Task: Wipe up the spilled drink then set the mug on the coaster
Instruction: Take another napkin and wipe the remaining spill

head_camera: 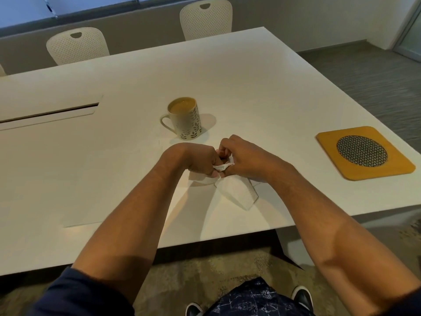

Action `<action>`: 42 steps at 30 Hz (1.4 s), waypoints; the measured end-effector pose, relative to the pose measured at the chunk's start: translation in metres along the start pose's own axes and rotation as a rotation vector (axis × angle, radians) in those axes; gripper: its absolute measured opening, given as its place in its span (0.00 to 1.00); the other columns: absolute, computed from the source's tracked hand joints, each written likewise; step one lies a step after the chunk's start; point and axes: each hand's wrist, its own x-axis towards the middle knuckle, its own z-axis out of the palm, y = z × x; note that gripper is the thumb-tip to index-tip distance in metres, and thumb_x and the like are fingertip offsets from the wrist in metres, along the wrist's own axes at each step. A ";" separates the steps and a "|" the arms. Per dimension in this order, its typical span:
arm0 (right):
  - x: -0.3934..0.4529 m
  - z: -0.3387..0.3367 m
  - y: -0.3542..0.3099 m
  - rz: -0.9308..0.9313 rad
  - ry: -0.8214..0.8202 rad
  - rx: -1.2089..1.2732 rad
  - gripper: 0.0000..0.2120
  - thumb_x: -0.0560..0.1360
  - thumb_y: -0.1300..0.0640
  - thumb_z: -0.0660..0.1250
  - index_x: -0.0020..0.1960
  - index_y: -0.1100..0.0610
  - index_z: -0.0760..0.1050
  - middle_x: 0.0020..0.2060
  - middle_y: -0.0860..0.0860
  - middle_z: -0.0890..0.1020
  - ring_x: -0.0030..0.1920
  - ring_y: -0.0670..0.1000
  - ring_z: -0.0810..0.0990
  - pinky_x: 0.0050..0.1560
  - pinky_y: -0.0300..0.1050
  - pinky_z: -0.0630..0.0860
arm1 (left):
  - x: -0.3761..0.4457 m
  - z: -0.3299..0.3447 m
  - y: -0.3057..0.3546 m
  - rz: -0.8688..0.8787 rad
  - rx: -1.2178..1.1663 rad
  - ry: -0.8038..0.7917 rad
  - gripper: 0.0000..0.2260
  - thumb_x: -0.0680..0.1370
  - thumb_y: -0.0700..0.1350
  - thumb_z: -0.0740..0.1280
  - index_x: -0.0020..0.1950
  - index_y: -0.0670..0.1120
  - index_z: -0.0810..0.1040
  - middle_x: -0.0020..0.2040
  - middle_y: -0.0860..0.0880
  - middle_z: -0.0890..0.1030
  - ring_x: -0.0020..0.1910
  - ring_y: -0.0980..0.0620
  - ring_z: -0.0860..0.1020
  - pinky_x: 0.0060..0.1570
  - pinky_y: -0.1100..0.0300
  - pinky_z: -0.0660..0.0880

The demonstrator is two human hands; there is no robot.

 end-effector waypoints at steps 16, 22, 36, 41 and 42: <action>-0.008 -0.059 0.070 0.163 0.148 -0.018 0.26 0.71 0.59 0.78 0.68 0.50 0.79 0.41 0.36 0.70 0.42 0.42 0.72 0.38 0.22 0.63 | 0.048 0.004 0.077 0.193 -0.119 0.224 0.27 0.85 0.41 0.54 0.83 0.44 0.49 0.81 0.41 0.55 0.74 0.40 0.67 0.70 0.54 0.66; -0.023 -0.074 0.092 0.253 0.143 -0.060 0.15 0.70 0.61 0.77 0.52 0.46 0.80 0.47 0.46 0.82 0.44 0.47 0.79 0.39 0.38 0.72 | 0.048 -0.012 0.081 0.279 -0.207 0.230 0.12 0.82 0.51 0.65 0.62 0.49 0.81 0.46 0.53 0.81 0.43 0.54 0.78 0.40 0.62 0.68; -0.031 -0.062 0.037 0.268 -0.389 -0.061 0.20 0.55 0.44 0.87 0.36 0.52 0.81 0.28 0.41 0.82 0.26 0.40 0.78 0.32 0.37 0.72 | 0.019 0.001 0.064 0.334 -0.288 0.355 0.12 0.60 0.51 0.84 0.38 0.51 0.87 0.33 0.58 0.85 0.32 0.60 0.81 0.37 0.66 0.79; -0.030 -0.037 0.005 0.160 -0.484 -0.026 0.18 0.57 0.44 0.86 0.35 0.51 0.80 0.29 0.42 0.82 0.28 0.39 0.77 0.35 0.40 0.72 | 0.005 0.001 0.047 0.133 -0.050 0.177 0.20 0.55 0.59 0.84 0.38 0.52 0.83 0.32 0.56 0.84 0.32 0.57 0.82 0.31 0.63 0.76; -0.030 -0.029 -0.003 0.138 -0.477 -0.016 0.18 0.57 0.44 0.85 0.37 0.51 0.81 0.31 0.43 0.83 0.31 0.40 0.78 0.36 0.40 0.72 | 0.003 0.001 0.042 0.094 -0.026 0.121 0.20 0.55 0.58 0.85 0.38 0.53 0.82 0.32 0.56 0.84 0.32 0.57 0.83 0.31 0.63 0.76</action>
